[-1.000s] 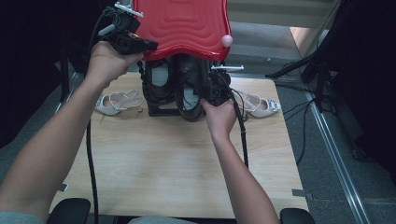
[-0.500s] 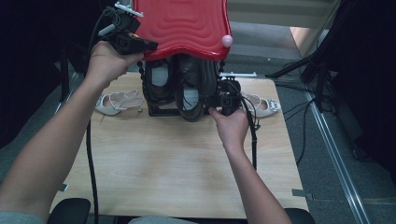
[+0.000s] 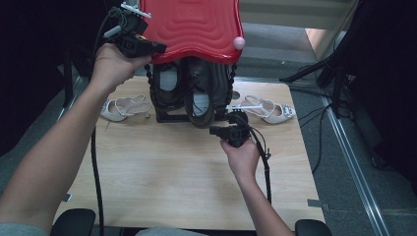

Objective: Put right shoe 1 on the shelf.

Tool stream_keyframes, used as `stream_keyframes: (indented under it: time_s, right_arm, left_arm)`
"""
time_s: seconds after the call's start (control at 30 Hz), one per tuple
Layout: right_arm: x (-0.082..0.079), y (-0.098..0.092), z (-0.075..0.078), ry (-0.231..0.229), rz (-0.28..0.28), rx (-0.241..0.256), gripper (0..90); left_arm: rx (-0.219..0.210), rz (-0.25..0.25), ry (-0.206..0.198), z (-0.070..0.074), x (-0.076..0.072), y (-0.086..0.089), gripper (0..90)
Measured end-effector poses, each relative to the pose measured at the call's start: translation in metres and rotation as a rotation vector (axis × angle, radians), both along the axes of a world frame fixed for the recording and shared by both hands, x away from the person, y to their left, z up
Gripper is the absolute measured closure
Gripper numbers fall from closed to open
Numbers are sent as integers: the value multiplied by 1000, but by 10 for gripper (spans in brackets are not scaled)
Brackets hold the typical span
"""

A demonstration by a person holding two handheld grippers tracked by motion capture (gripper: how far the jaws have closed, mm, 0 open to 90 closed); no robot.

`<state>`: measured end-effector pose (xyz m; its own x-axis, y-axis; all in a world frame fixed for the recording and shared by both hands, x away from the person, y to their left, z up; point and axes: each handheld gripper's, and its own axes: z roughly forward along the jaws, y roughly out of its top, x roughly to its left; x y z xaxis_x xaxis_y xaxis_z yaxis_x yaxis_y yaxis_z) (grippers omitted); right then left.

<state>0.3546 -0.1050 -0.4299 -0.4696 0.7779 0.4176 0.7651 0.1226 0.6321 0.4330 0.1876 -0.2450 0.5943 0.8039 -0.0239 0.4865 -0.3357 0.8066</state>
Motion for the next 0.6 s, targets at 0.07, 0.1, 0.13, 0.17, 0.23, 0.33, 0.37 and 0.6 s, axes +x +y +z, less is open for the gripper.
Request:
stream_keyframes:
  time_s: [0.07,0.1,0.13,0.17,0.23,0.33,0.37,0.6]
  right_arm:
    - [0,4,-8,-6,15,-3,900]
    - [1,7,-11,-10,15,-3,900]
    - [2,9,-13,-9,21,-2,900]
    - [3,12,-15,-17,20,-1,900]
    - [5,17,-18,-37,12,0,900]
    - [10,22,-19,-52,-5,12,900]
    - [11,24,-18,-37,-6,6,900]
    - [12,33,-21,-19,-17,51,900]
  left_arm:
    - [1,-3,-3,0,0,0,900]
    - [0,-2,-4,0,0,0,900]
    - [-1,-2,-5,0,0,0,900]
    - [0,-2,-5,0,0,0,900]
    - [-1,-3,-4,0,0,0,900]
    - [-2,-2,2,0,0,0,900]
    - [-2,-3,1,0,0,1,900]
    - [-3,-2,7,0,0,0,900]
